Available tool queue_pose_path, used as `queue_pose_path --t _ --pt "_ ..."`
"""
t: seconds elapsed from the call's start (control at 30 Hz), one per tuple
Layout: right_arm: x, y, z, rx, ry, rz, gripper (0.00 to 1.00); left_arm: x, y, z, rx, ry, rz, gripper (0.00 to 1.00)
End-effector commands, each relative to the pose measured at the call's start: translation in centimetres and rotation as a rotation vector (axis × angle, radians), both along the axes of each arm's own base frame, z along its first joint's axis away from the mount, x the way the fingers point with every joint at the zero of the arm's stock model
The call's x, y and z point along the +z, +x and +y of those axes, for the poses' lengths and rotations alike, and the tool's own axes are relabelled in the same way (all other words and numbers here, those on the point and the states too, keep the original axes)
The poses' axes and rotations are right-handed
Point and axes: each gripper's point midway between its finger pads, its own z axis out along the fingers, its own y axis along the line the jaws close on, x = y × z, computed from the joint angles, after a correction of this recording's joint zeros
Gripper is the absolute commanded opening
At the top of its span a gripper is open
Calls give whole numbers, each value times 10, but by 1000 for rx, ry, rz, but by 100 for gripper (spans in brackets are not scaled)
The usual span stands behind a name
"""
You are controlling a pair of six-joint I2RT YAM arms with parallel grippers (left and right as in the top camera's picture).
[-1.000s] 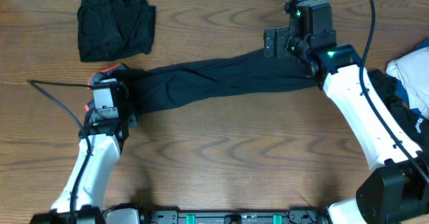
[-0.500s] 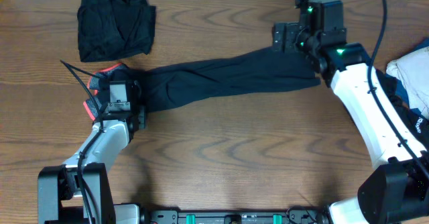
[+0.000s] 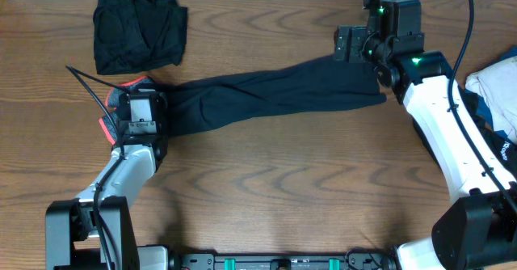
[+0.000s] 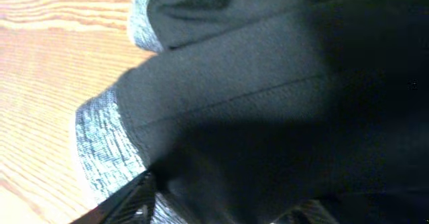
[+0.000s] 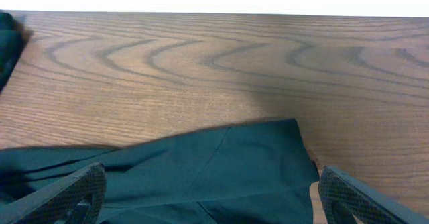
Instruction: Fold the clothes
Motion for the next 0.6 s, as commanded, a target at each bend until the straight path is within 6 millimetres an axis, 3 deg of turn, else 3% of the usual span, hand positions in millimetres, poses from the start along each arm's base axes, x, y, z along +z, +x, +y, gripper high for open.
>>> queue_pose_path --t 0.0,0.23,0.57 --pt "13 -2 -1 16 -10 -26 99 11 10 7 7 32 -39 51" --pt "10 -4 -2 24 -23 -13 99 19 18 17 32 38 -94 7" --pt "11 -4 -3 23 -23 -16 99 36 31 34 72 53 -199 6"
